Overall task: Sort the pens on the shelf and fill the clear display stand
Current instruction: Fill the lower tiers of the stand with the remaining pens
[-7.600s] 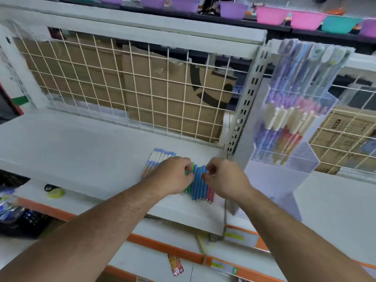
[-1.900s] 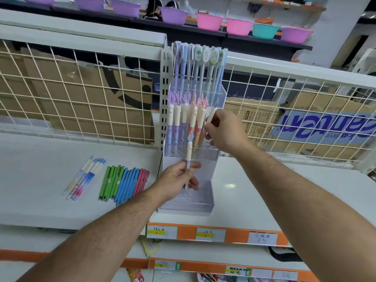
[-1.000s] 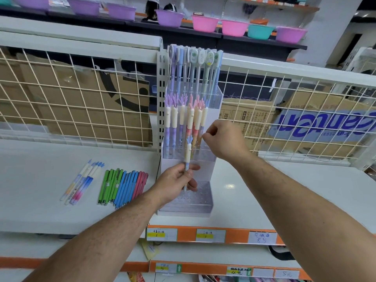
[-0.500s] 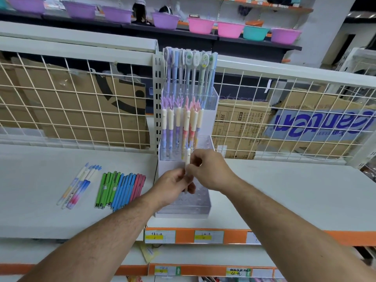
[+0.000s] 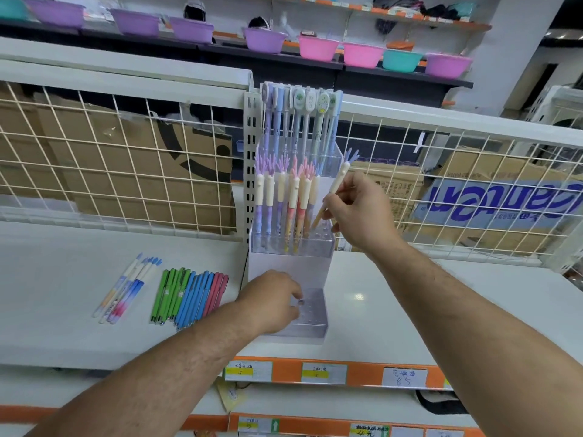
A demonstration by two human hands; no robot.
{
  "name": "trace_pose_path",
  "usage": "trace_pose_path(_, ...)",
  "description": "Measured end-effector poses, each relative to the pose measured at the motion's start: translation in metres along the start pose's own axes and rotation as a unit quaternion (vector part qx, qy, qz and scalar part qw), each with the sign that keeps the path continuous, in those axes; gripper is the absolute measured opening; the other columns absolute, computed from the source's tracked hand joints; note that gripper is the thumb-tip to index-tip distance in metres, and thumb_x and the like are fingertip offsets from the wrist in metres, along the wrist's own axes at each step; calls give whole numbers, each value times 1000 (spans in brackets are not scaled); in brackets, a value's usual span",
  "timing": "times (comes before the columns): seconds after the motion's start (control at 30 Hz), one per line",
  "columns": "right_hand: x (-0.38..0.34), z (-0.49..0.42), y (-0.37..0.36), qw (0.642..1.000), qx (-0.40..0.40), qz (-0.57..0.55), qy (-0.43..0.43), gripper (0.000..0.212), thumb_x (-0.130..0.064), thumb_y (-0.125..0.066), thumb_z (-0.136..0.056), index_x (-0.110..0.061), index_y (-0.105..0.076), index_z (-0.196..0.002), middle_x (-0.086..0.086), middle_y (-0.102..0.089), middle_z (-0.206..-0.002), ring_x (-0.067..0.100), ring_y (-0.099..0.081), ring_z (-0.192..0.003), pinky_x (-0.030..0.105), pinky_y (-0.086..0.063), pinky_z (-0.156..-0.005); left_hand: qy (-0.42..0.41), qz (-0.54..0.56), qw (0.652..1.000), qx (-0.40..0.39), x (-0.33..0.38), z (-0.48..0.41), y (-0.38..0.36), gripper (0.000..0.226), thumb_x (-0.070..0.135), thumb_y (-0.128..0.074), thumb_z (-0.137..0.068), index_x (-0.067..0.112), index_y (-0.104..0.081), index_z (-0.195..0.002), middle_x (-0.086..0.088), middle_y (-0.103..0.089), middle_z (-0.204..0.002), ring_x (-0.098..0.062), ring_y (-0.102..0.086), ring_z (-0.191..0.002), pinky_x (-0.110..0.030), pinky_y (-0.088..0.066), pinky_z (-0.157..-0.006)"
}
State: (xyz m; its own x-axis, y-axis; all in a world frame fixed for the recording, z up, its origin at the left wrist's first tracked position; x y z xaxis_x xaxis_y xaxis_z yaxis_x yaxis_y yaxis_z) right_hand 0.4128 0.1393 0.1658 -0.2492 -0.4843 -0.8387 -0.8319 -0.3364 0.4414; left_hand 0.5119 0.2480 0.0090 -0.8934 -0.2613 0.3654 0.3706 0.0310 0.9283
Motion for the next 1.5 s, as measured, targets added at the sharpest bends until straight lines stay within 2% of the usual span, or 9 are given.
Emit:
trace_pose_path(0.13,0,0,-13,999,-28,29,10,6,-9,-63,-94,-8,-57,-94,7,-72,-80,11,-72,-66,42,-62,-59,-2,-23,1000,-1,2,-1,0,39,38,-63,-92,30,-62,-130,3,-56,-132,-18,-46,-124,-35,-43,-102)
trace_pose_path(0.23,3,1,-21,996,-47,76,21,6,-11,-62,-93,-13,-57,-90,3,-72,-77,15,-73,-69,47,-62,-64,-5,-32,999,-5,3,-1,0,38,38,-62,-93,30,-61,-130,3,-55,-132,-19,-46,-124,-35,-44,-101)
trace_pose_path(0.37,13,2,-29,993,-63,98,12,8,-15,-62,-94,-16,-56,-90,4,-72,-79,18,-73,-73,50,-61,-60,-8,-39,999,-4,4,-1,1,37,37,-62,-93,30,-61,-129,2,-55,-131,-19,-46,-122,-36,-44,-99)
trace_pose_path(0.63,14,1,-32,988,-47,143,46,15,-22,-69,-93,-17,-55,-90,0,-67,-77,18,-70,-70,43,-59,-66,-7,-48,999,-4,5,-4,-1,37,37,-61,-93,30,-60,-129,1,-54,-130,-20,-46,-122,-37,-45,-98)
trace_pose_path(0.77,27,7,-31,986,-45,156,24,16,-21,-73,-89,-19,-58,-93,-8,-61,-77,15,-62,-73,41,-58,-71,-5,-44,999,2,4,-3,-1,36,37,-62,-92,30,-60,-128,3,-54,-130,-19,-46,-122,-38,-45,-98)
trace_pose_path(0.93,41,31,-27,984,-31,174,34,12,-28,-68,-89,-20,-59,-85,-11,-60,-72,12,-58,-71,34,-51,-67,16,1,1000,15,0,0,4,40,41,-65,-89,30,-62,-127,6,-58,-131,-17,-52,-120,-37,-48,-99)
trace_pose_path(1.1,66,52,-35,969,-95,226,31,8,-31,-62,-91,-23,-63,-90,-9,-68,-86,18,-61,-81,35,-52,-71,46,55,994,81,-5,11,17,34,38,-64,-90,25,-66,-122,4,-61,-121,-17,-57,-112,-35,-49,-94)
trace_pose_path(1.23,78,61,-49,961,-133,236,50,15,-34,-62,-92,-23,-65,-101,-6,-69,-99,20,-62,-91,35,-53,-76,62,66,988,127,-11,23,21,30,36,-65,-91,24,-67,-119,3,-63,-117,-15,-58,-110,-32,-48,-94)
trace_pose_path(1.5,70,74,-91,951,-181,242,62,25,-38,-63,-94,-23,-65,-113,-5,-68,-109,18,-63,-98,35,-53,-82,92,82,981,150,-43,45,28,30,41,-65,-90,29,-66,-117,8,-62,-115,-10,-56,-108,-29,-48,-91)
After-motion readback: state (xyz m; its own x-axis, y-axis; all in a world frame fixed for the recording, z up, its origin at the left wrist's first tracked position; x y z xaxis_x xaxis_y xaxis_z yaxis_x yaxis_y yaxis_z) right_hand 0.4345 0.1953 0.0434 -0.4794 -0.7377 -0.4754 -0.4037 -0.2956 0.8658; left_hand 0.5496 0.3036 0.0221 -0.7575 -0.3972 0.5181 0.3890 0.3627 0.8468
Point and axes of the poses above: each hand's wrist, its own z-axis away from the middle knuckle, its own y-axis out of the back of the hand, x = y × z, the point moved 7 cm from there along -z, towards the middle knuckle
